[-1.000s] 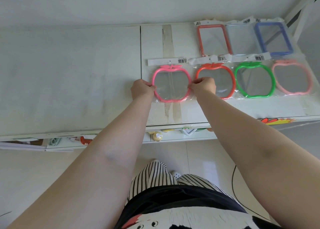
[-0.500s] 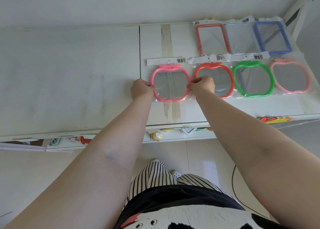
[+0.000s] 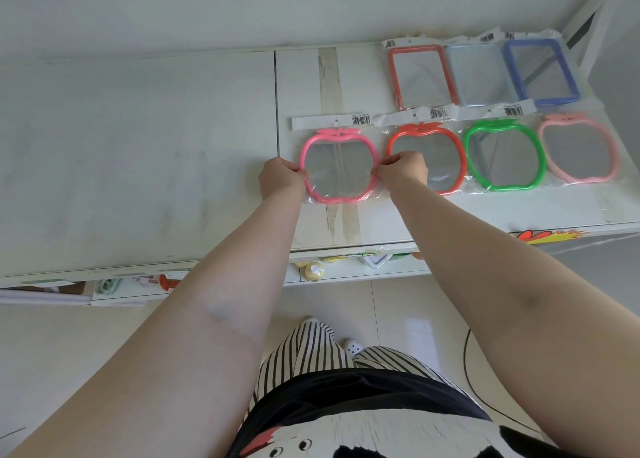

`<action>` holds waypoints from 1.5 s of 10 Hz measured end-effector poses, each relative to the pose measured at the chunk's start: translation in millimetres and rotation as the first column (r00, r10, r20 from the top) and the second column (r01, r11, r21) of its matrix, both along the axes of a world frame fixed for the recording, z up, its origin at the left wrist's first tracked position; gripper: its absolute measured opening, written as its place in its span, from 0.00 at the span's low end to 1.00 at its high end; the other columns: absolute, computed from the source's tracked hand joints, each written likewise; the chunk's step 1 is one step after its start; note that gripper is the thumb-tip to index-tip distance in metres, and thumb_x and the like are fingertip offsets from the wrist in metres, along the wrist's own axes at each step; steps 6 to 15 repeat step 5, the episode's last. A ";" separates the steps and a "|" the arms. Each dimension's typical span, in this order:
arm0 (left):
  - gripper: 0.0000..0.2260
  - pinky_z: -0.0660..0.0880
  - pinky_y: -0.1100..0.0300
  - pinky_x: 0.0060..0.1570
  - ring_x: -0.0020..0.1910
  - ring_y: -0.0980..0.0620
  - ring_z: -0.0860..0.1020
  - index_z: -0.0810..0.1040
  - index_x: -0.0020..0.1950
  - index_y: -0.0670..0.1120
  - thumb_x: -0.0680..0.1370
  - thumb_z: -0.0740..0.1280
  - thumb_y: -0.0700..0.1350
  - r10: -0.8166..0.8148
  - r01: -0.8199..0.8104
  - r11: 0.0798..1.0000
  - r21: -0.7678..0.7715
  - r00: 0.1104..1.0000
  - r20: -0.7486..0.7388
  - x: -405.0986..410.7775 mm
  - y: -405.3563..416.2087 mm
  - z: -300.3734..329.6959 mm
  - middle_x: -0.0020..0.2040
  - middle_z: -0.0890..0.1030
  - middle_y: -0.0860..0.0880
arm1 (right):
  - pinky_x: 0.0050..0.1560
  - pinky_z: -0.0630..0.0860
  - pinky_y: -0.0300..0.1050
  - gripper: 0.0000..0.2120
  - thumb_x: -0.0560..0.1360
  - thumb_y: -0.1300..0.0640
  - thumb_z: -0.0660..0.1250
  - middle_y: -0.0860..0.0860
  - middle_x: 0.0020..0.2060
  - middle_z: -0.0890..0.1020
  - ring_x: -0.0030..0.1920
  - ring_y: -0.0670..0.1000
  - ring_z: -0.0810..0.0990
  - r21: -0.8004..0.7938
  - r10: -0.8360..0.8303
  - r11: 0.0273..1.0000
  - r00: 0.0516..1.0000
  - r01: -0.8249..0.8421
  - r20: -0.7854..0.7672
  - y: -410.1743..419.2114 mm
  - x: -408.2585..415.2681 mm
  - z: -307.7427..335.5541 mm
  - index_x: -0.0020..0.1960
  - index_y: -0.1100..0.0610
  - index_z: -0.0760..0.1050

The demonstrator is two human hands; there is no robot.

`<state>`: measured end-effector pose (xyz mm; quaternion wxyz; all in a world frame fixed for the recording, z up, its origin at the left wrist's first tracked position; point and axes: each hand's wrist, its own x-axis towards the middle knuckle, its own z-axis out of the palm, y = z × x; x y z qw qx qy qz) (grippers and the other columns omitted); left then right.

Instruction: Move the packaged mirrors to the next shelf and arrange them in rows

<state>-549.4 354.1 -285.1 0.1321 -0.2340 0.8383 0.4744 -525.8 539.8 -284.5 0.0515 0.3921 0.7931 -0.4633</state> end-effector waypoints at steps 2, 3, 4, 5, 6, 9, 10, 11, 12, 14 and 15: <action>0.07 0.70 0.63 0.44 0.41 0.50 0.77 0.83 0.52 0.44 0.74 0.69 0.40 -0.024 0.024 1.000 -0.018 1.000 0.005 -0.5 0.8 1.7 0.51 0.85 0.45 | 0.50 0.79 0.45 0.11 0.68 0.59 0.74 0.53 0.46 0.84 0.43 0.53 0.79 0.006 -0.015 1.000 1.000 0.015 -0.014 -0.5 0.8 -0.8 0.51 0.55 0.82; 0.06 0.69 0.63 0.41 0.43 0.47 0.81 0.84 0.47 0.43 0.75 0.67 0.40 -0.050 0.049 0.997 -0.056 0.999 -0.012 0.3 3.6 6.7 0.48 0.85 0.45 | 0.51 0.80 0.47 0.11 0.70 0.59 0.72 0.52 0.44 0.82 0.44 0.54 0.79 0.021 -0.021 1.000 0.999 0.022 -0.037 0.0 2.9 4.2 0.52 0.55 0.81; 0.09 0.71 0.61 0.44 0.48 0.46 0.80 0.80 0.54 0.42 0.76 0.64 0.41 -0.028 0.025 0.995 -0.097 0.999 -0.029 -1.5 4.9 8.6 0.56 0.82 0.43 | 0.48 0.80 0.49 0.09 0.72 0.60 0.67 0.51 0.39 0.79 0.40 0.54 0.76 0.056 -0.021 0.998 0.998 0.024 -0.057 2.3 4.8 9.7 0.50 0.58 0.81; 0.15 0.77 0.50 0.54 0.61 0.42 0.77 0.76 0.59 0.34 0.74 0.60 0.38 -0.025 0.011 0.981 -0.194 0.997 -0.067 -0.9 1.6 12.6 0.62 0.77 0.36 | 0.36 0.75 0.44 0.09 0.73 0.60 0.63 0.52 0.31 0.75 0.35 0.54 0.71 0.118 -0.010 0.993 0.998 0.016 -0.055 7.2 11.2 20.8 0.38 0.60 0.79; 0.15 0.77 0.50 0.54 0.61 0.42 0.77 0.76 0.59 0.34 0.74 0.60 0.38 -0.025 0.011 0.981 -0.194 0.997 -0.067 -0.9 1.6 12.6 0.62 0.77 0.36 | 0.36 0.75 0.44 0.09 0.73 0.60 0.63 0.52 0.31 0.75 0.35 0.54 0.71 0.118 -0.010 0.993 0.998 0.016 -0.055 7.2 11.2 20.8 0.38 0.60 0.79; 0.15 0.77 0.50 0.54 0.61 0.42 0.77 0.76 0.59 0.34 0.74 0.60 0.38 -0.025 0.011 0.981 -0.194 0.997 -0.067 -0.9 1.6 12.6 0.62 0.77 0.36 | 0.36 0.75 0.44 0.09 0.73 0.60 0.63 0.52 0.31 0.75 0.35 0.54 0.71 0.118 -0.010 0.993 0.998 0.016 -0.055 7.2 11.2 20.8 0.38 0.60 0.79; 0.15 0.77 0.50 0.54 0.61 0.42 0.77 0.76 0.59 0.34 0.74 0.60 0.38 -0.025 0.011 0.981 -0.194 0.997 -0.067 -0.9 1.6 12.6 0.62 0.77 0.36 | 0.36 0.75 0.44 0.09 0.73 0.60 0.63 0.52 0.31 0.75 0.35 0.54 0.71 0.118 -0.010 0.993 0.998 0.016 -0.055 7.2 11.2 20.8 0.38 0.60 0.79; 0.15 0.77 0.50 0.54 0.61 0.42 0.77 0.76 0.59 0.34 0.74 0.60 0.38 -0.025 0.011 0.981 -0.194 0.997 -0.067 -0.9 1.6 12.6 0.62 0.77 0.36 | 0.36 0.75 0.44 0.09 0.73 0.60 0.63 0.52 0.31 0.75 0.35 0.54 0.71 0.118 -0.010 0.993 0.998 0.016 -0.055 7.2 11.2 20.8 0.38 0.60 0.79; 0.15 0.77 0.50 0.54 0.61 0.42 0.77 0.76 0.59 0.34 0.74 0.60 0.38 -0.025 0.011 0.981 -0.194 0.997 -0.067 -0.9 1.6 12.6 0.62 0.77 0.36 | 0.36 0.75 0.44 0.09 0.73 0.60 0.63 0.52 0.31 0.75 0.35 0.54 0.71 0.118 -0.010 0.993 0.998 0.016 -0.055 7.2 11.2 20.8 0.38 0.60 0.79; 0.15 0.77 0.50 0.54 0.61 0.42 0.77 0.76 0.59 0.34 0.74 0.60 0.38 -0.025 0.011 0.981 -0.194 0.997 -0.067 -0.9 1.6 12.6 0.62 0.77 0.36 | 0.36 0.75 0.44 0.09 0.73 0.60 0.63 0.52 0.31 0.75 0.35 0.54 0.71 0.118 -0.010 0.993 0.998 0.016 -0.055 7.2 11.2 20.8 0.38 0.60 0.79; 0.15 0.77 0.50 0.54 0.61 0.42 0.77 0.76 0.59 0.34 0.74 0.60 0.38 -0.025 0.011 0.981 -0.194 0.997 -0.067 -0.9 1.6 12.6 0.62 0.77 0.36 | 0.36 0.75 0.44 0.09 0.73 0.60 0.63 0.52 0.31 0.75 0.35 0.54 0.71 0.118 -0.010 0.993 0.998 0.016 -0.055 7.2 11.2 20.8 0.38 0.60 0.79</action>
